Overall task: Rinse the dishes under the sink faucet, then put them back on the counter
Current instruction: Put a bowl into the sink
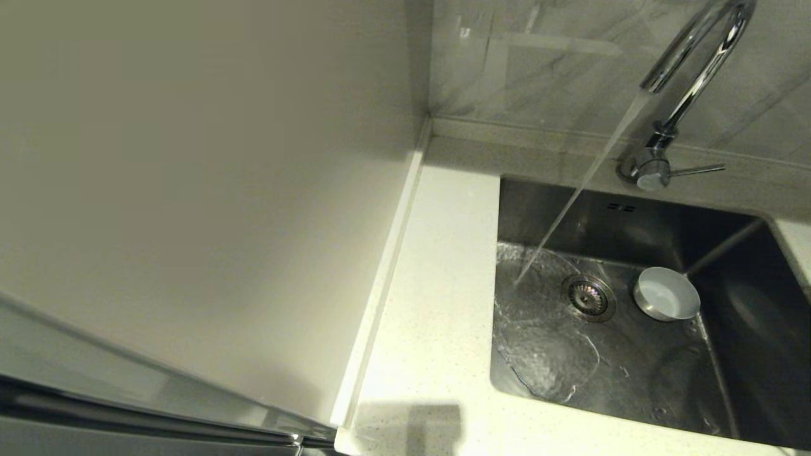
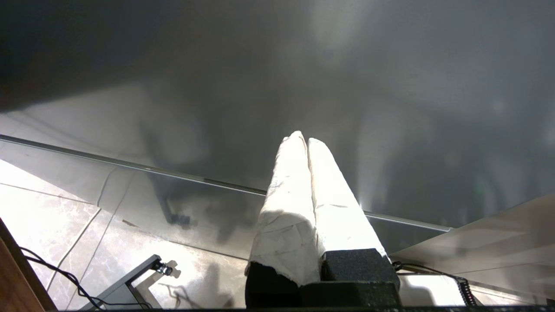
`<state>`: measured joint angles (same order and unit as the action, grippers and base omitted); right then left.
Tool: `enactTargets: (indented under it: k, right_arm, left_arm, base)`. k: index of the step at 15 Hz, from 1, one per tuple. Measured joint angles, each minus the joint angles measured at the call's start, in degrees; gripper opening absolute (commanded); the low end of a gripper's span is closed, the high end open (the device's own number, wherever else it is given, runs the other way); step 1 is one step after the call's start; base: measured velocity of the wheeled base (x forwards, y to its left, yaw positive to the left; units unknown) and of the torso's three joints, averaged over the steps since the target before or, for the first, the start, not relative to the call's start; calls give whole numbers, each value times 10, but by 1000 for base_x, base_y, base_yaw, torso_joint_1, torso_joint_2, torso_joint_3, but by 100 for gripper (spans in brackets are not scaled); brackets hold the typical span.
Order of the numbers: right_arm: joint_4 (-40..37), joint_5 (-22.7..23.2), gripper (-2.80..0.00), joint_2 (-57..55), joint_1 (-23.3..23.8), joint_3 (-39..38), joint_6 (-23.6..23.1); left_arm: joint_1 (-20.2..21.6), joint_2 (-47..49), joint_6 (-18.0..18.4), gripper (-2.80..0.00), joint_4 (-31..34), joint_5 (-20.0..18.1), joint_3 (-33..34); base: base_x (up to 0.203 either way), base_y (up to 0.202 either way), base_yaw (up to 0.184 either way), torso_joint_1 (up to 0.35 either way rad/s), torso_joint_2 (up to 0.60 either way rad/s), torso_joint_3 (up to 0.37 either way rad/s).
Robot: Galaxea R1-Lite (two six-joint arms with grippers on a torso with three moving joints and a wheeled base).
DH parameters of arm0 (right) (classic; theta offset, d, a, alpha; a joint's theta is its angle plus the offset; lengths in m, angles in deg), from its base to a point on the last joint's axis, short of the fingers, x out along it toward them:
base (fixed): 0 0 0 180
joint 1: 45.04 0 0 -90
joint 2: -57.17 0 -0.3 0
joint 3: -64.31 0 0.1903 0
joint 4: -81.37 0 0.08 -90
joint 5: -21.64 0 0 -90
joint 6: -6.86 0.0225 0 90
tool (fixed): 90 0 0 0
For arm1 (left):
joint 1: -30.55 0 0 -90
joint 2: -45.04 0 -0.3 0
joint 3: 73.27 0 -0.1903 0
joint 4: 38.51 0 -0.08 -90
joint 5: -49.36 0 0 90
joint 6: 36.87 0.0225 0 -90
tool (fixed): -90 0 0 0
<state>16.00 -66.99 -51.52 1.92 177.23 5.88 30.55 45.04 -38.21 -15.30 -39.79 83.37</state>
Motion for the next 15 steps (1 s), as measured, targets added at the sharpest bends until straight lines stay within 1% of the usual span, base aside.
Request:
enactTargets:
  k: [5, 9, 10, 13, 15]
  right_arm:
    - [0, 0, -280, -10, -4, -1, 0]
    - [2, 0, -280, -10, -22, 3, -2]
    - [11, 0, -280, -9, -29, 3, -3]
    - [75, -3, -280, 5, -57, -4, -4]
    - [96, -5, -280, 18, -80, -5, -5]
  left_arm:
    - [0, 0, 0, -280, 0, 0, 0]
    - [0, 0, 0, -280, 0, 0, 0]
    - [0, 0, 0, -280, 0, 0, 0]
    - [0, 0, 0, -280, 0, 0, 0]
    - [0, 0, 0, -280, 0, 0, 0]
  base:
    - [0, 0, 0, 0, 0, 0]
    - [0, 0, 0, 0, 0, 0]
    - [0, 0, 0, 0, 0, 0]
    - [0, 0, 0, 0, 0, 0]
    - [0, 0, 0, 0, 0, 0]
